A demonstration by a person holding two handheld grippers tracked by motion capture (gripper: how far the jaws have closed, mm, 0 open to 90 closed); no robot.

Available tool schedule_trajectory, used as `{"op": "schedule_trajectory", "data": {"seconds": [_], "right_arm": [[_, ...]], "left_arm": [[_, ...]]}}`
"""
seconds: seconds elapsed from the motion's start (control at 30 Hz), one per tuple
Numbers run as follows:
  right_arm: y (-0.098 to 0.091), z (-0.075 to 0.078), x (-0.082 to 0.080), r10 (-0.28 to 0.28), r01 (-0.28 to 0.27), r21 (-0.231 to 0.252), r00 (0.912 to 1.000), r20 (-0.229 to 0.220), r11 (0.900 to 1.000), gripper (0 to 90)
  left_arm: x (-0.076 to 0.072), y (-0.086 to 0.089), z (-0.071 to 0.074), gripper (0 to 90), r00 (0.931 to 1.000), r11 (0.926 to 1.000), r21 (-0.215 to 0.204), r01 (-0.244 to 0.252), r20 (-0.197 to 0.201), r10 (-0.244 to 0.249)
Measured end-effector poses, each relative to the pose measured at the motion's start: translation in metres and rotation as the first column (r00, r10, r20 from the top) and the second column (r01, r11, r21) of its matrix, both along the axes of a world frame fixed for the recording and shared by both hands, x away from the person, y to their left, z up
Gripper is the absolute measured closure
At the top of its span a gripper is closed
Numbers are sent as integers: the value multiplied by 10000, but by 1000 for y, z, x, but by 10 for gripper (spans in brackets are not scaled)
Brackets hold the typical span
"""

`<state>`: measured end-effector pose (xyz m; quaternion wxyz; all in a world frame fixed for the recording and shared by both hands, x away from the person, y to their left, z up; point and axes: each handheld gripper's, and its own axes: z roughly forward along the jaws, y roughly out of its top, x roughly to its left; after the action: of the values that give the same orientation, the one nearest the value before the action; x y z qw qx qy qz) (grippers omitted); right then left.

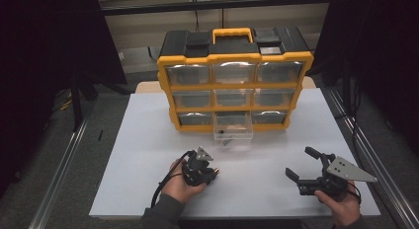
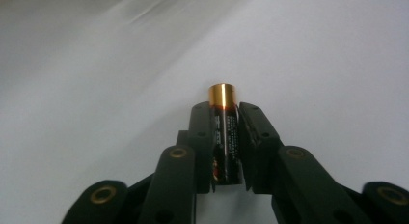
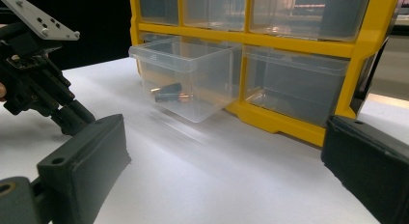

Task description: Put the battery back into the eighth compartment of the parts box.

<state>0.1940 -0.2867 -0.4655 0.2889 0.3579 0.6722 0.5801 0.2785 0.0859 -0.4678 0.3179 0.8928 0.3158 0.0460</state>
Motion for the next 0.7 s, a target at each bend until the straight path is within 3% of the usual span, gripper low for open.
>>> {"op": "schedule_trajectory", "data": {"seconds": [0.13, 0.37, 0.5, 0.7], "right_arm": [[0, 0, 0, -7, 7, -48, 10000, 53, 10000, 21], [0, 0, 0, 4, -4, -26, 10000, 11, 10000, 21], [0, 0, 1, -48, 48, 21, 10000, 28, 10000, 21], [0, 0, 1, -43, 42, 60, 10000, 30, 10000, 21]], "left_arm": [[0, -1, 2, 772, 9994, 9995, 111, -279, -222, 282], [7, 1, 5, 773, 9972, 9994, -26, -333, -670, 331], [10, 3, 13, 773, 9967, 9977, -456, -501, -655, 470], [17, 4, 27, 773, 9944, 9950, -842, -534, -953, 453]]}}
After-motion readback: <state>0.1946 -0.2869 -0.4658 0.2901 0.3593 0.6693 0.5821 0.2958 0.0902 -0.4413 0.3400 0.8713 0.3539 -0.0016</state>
